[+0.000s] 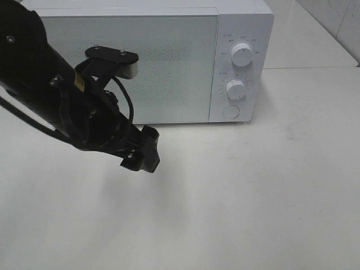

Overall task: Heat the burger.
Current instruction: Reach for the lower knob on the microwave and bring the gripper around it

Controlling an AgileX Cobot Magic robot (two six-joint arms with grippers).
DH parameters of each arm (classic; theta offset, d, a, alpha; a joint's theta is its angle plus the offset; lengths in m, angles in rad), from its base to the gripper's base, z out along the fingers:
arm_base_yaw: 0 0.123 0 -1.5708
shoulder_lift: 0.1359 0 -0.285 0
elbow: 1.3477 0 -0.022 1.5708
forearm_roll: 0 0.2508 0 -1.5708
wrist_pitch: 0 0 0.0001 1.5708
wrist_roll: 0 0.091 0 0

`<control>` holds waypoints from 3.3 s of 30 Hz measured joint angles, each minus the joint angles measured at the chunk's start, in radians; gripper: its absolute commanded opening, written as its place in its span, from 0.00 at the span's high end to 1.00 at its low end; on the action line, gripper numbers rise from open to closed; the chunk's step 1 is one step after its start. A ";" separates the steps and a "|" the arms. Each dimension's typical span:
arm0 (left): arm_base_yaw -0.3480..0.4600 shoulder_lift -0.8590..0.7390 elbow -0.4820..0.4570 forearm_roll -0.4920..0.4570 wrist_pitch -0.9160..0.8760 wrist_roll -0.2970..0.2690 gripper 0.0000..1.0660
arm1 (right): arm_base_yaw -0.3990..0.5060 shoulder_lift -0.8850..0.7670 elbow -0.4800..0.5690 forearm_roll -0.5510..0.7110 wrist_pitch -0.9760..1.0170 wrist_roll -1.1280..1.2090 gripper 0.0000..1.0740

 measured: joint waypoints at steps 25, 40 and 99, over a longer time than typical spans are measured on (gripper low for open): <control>0.652 -0.286 0.000 0.033 0.452 0.005 0.07 | 0.000 0.000 0.000 0.000 0.000 0.000 0.31; 0.745 -0.573 0.167 0.039 0.520 0.005 0.07 | 0.000 0.000 0.000 0.000 0.000 0.000 0.31; 0.745 -1.626 0.484 0.039 0.451 0.083 0.07 | 0.000 0.000 0.000 0.000 0.000 0.000 0.31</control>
